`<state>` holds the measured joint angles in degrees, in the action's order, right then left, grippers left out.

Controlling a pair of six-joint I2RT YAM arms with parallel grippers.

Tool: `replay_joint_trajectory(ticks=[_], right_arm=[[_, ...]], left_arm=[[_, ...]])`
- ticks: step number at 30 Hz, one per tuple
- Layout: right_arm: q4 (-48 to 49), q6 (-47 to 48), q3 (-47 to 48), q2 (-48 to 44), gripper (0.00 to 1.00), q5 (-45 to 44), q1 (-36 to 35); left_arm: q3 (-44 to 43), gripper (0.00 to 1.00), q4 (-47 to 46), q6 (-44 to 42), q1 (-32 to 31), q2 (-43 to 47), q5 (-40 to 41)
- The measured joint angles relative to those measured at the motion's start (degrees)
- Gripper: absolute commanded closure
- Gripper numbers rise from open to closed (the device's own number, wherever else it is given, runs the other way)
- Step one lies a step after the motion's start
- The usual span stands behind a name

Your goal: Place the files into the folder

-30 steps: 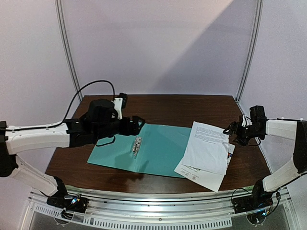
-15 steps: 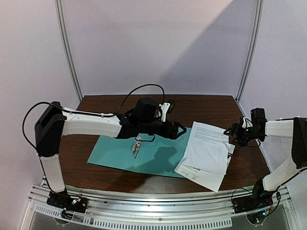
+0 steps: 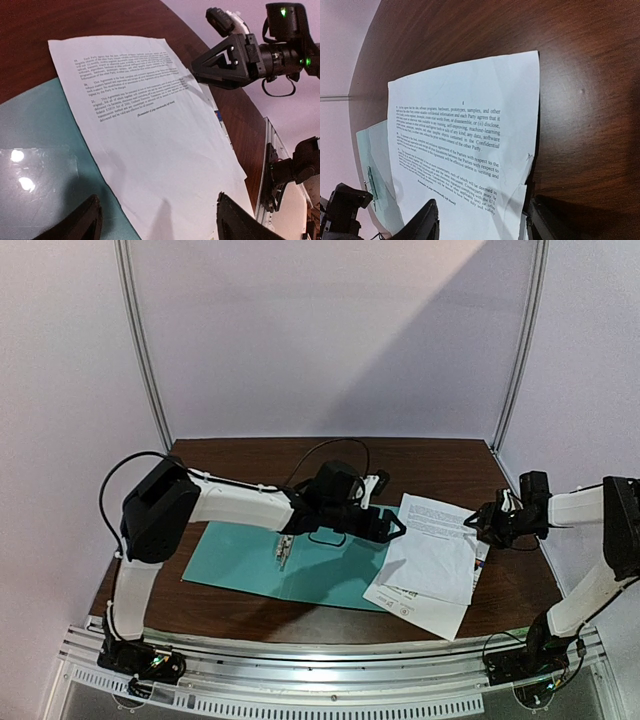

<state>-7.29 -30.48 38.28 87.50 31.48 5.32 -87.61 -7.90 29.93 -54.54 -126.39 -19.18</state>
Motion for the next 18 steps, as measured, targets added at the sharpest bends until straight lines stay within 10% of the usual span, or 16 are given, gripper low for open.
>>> replay_joint_trajectory(ticks=[18], right_arm=[[2.58, -1.01, 0.28, 4.72, 0.97, 2.60, 0.00]], left_arm=[[-5.40, 0.31, 0.00, 2.47, 0.00, -8.63, -2.82]])
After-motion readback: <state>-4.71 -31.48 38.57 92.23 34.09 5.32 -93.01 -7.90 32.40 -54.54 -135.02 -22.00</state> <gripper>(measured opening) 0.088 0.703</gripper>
